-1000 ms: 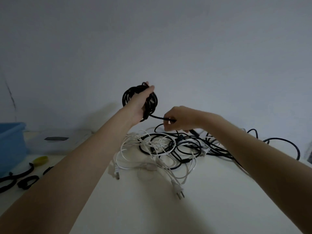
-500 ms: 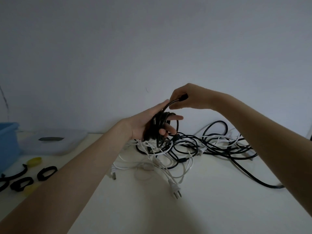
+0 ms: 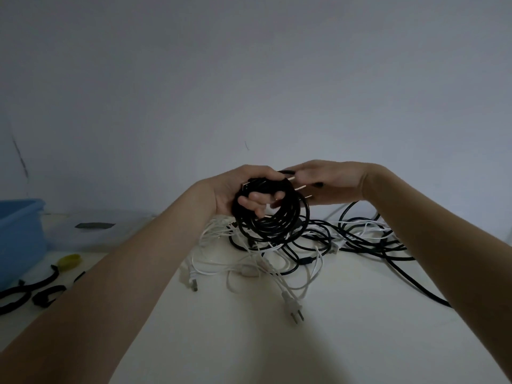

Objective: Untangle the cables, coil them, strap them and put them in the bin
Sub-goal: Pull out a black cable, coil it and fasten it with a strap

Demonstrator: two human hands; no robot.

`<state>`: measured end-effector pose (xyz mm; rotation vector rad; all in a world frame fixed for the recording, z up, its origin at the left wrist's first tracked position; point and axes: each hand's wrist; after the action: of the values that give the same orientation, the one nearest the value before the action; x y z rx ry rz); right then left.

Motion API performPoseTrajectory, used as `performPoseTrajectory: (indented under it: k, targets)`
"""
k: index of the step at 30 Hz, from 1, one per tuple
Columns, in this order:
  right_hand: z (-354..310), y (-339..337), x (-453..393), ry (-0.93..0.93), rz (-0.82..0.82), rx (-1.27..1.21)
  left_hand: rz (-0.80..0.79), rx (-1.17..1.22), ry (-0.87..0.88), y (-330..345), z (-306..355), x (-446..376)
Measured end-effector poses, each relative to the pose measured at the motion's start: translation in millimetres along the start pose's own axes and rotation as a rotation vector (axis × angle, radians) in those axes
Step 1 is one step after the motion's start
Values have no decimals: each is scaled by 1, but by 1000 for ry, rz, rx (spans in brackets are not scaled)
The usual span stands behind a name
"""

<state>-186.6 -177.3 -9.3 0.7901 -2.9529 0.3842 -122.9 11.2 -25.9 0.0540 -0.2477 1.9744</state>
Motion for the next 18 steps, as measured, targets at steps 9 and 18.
performPoseTrajectory:
  k: [9,18]
  targets:
    - [20,33,-47,-12,665,639,315,29,-42,-9,-21,-11]
    - [34,64,-100,-111,783,631,863,-241,182,-23,-58,19]
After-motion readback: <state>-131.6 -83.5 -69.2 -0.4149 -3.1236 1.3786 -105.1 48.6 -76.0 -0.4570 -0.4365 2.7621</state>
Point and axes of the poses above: each hand's wrist, its own x-axis away from the middle knuckle, its own y-axis out of the palm, z = x × y, and after that the axes turned 9 degrees about -x, right-handed
